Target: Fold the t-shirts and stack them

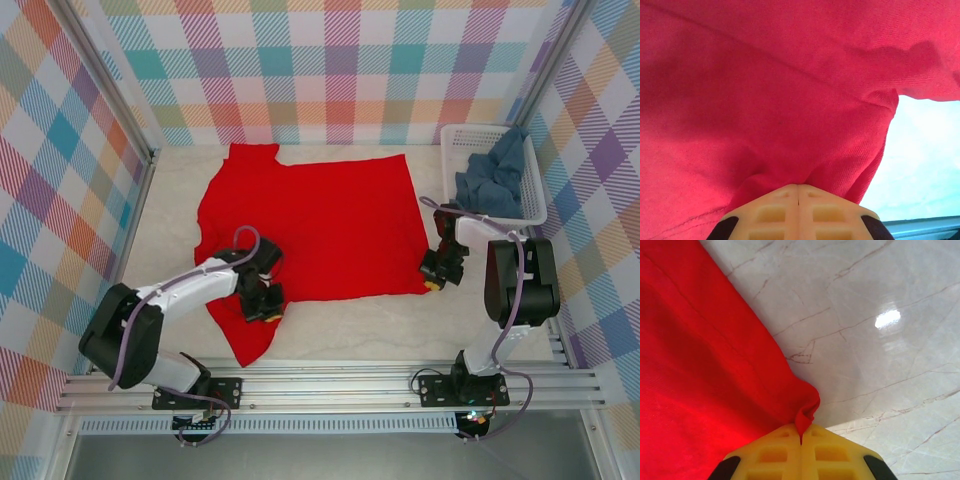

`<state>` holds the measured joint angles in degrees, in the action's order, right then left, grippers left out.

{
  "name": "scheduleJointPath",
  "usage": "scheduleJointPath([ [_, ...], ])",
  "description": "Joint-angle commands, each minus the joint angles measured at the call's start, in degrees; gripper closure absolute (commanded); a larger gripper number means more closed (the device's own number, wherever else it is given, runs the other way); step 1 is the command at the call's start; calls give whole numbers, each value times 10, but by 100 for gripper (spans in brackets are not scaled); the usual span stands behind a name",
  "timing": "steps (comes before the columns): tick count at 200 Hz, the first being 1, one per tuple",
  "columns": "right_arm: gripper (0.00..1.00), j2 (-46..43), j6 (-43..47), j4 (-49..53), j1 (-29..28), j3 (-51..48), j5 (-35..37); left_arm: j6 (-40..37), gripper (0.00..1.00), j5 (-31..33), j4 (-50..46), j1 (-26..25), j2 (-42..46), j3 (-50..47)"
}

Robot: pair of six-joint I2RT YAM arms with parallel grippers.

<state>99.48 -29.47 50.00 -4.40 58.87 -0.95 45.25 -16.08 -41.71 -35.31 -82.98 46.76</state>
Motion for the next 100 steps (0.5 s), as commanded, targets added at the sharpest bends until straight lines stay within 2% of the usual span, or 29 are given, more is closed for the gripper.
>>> scheduleJointPath([
  [1,100,-7,4,8,4,-14,12,43,85,-23,31,-36,-32,6],
  [15,100,-8,5,9,4,-14,12,49,58,-24,47,-59,-57,14],
  [27,100,-10,4,11,4,-16,16,46,50,-30,54,-76,-73,29],
  [50,100,-20,1,16,4,-19,34,48,48,-29,49,-80,-52,56],
  [63,100,-29,0,23,4,-21,55,47,51,-16,23,-60,-22,69],
  [78,100,-37,-3,31,4,-25,74,45,53,-2,-15,-11,9,75],
  [100,100,-49,-12,35,10,-36,95,32,55,22,-67,90,32,70],
])
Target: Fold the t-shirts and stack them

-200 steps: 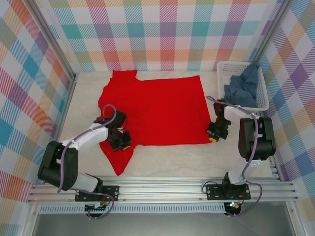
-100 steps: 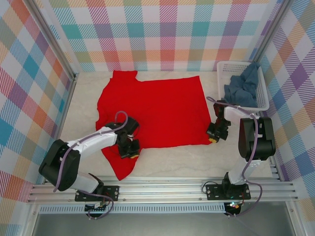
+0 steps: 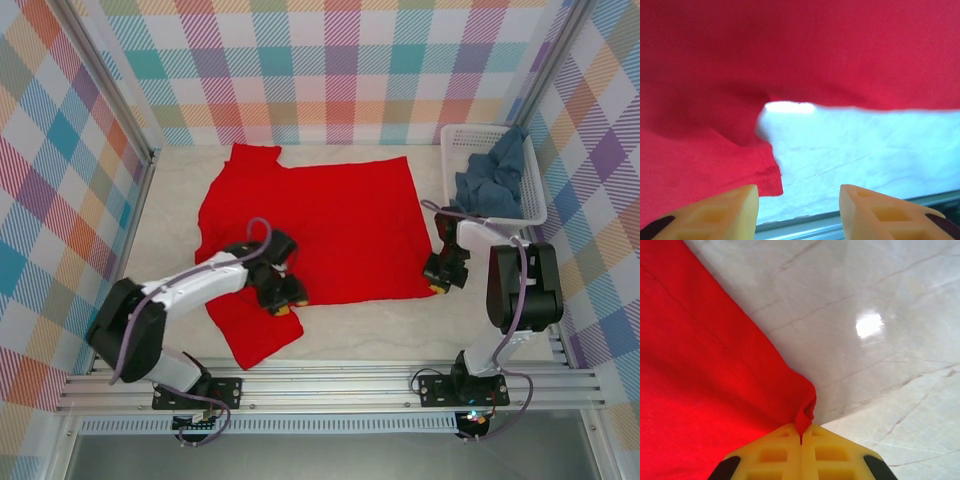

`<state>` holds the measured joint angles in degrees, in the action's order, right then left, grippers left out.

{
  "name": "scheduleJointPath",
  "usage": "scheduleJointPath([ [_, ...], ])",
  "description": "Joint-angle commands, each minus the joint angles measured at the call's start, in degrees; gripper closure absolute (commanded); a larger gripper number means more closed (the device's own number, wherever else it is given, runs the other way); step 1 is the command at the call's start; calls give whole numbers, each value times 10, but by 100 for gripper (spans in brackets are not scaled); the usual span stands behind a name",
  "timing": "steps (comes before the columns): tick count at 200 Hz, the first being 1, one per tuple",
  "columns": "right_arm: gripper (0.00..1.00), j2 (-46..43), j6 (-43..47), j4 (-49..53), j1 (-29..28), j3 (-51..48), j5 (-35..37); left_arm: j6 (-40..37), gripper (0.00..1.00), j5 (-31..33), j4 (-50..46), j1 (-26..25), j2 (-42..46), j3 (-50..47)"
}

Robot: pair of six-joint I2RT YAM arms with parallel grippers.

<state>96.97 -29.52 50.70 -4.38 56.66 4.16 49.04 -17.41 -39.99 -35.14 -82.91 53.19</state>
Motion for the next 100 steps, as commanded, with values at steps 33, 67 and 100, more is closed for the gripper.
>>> scheduleJointPath([
  [33,66,-74,-29,39,11,-15,60,-16,55,87,-77,242,-20,0],
  [67,57,-164,-22,10,-43,17,53,17,54,109,-1,331,-92,40],
  [100,69,-81,-13,-72,-84,66,-59,20,55,125,6,346,-196,131],
])
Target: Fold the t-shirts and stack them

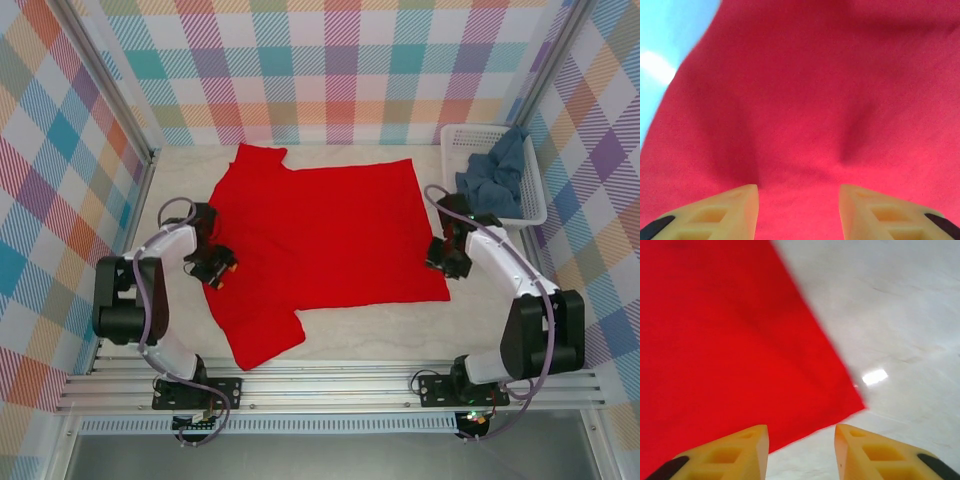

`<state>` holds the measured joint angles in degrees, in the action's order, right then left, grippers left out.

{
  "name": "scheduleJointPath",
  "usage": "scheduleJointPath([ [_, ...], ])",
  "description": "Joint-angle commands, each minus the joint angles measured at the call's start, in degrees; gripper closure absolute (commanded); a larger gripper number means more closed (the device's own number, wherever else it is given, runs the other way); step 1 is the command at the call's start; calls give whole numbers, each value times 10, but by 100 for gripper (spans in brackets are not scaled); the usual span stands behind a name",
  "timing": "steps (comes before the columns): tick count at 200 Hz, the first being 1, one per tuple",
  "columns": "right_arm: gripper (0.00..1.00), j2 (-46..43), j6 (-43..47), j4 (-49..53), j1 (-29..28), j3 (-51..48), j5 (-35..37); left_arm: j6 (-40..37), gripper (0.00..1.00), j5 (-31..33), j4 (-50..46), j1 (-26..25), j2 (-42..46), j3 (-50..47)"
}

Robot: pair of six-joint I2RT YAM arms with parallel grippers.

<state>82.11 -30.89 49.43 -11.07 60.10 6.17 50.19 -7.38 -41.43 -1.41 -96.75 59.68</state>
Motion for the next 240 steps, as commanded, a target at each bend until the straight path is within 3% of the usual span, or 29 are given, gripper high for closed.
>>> scheduleJointPath([
  [1,69,73,0,-61,-18,33,-81,8,55,26,20,9,-61,68],
  [32,69,169,-8,-113,-17,106,-108,-6,56,51,-7,43,-129,121],
  [61,70,310,-15,-50,-18,228,-114,-27,56,50,-5,83,-164,140],
  [81,70,359,-30,-45,-18,259,-108,-47,57,39,-2,99,-188,165],
  [177,70,542,-51,101,14,495,-87,-90,57,-64,-6,91,-289,297],
  [208,68,565,-11,112,17,566,-101,-93,54,-37,-14,86,-253,292],
  [240,59,493,15,101,15,553,-107,-103,48,51,-65,84,-107,232],
])
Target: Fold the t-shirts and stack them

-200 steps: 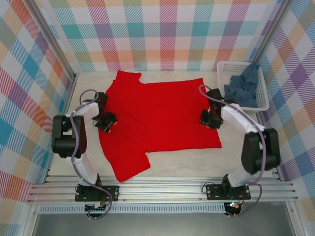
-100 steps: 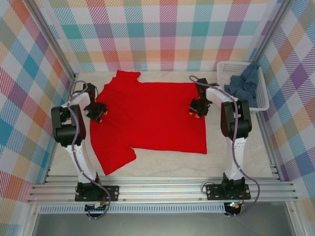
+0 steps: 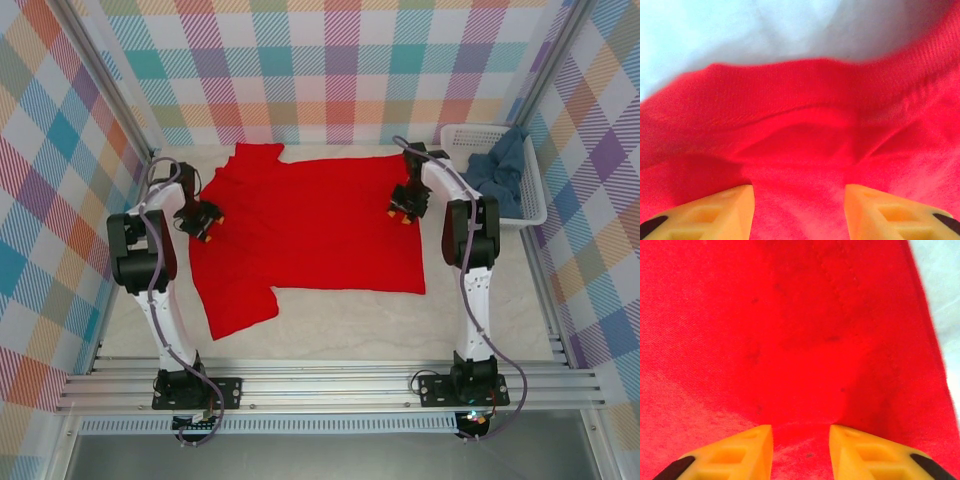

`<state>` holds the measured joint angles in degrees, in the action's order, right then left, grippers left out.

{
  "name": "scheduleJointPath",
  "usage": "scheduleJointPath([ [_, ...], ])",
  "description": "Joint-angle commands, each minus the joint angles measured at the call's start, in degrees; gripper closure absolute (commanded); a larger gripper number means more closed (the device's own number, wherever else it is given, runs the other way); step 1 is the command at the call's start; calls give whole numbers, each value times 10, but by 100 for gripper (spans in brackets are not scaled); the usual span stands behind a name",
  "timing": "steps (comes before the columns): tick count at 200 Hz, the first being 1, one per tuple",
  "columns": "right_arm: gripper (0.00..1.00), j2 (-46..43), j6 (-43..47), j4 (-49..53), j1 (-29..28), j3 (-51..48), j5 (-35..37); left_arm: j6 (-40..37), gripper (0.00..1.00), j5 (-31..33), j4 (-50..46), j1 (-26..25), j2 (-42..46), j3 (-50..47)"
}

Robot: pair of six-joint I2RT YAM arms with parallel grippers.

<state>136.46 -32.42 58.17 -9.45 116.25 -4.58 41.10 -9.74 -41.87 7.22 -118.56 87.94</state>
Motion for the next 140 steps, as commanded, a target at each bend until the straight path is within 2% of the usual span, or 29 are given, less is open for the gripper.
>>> scheduleJointPath([
  [1,59,-54,31,14,-1,-10,1,-11,47,77,-65,-3,116,-54],
  [18,54,-121,23,12,0,-51,9,9,47,105,-117,-14,227,-133],
  [38,52,-219,-3,-22,0,-154,3,47,49,102,-151,-60,339,-264],
  [58,52,-320,-33,-85,-2,-288,-46,107,51,72,-154,-119,434,-398],
  [73,52,-388,-47,-135,-11,-382,-90,149,52,53,-144,-139,481,-476],
  [103,51,-498,-71,-215,-17,-532,-165,173,52,40,-120,-142,525,-533],
  [140,52,-554,-59,-204,-17,-597,-188,166,57,48,-110,-142,494,-533],
])
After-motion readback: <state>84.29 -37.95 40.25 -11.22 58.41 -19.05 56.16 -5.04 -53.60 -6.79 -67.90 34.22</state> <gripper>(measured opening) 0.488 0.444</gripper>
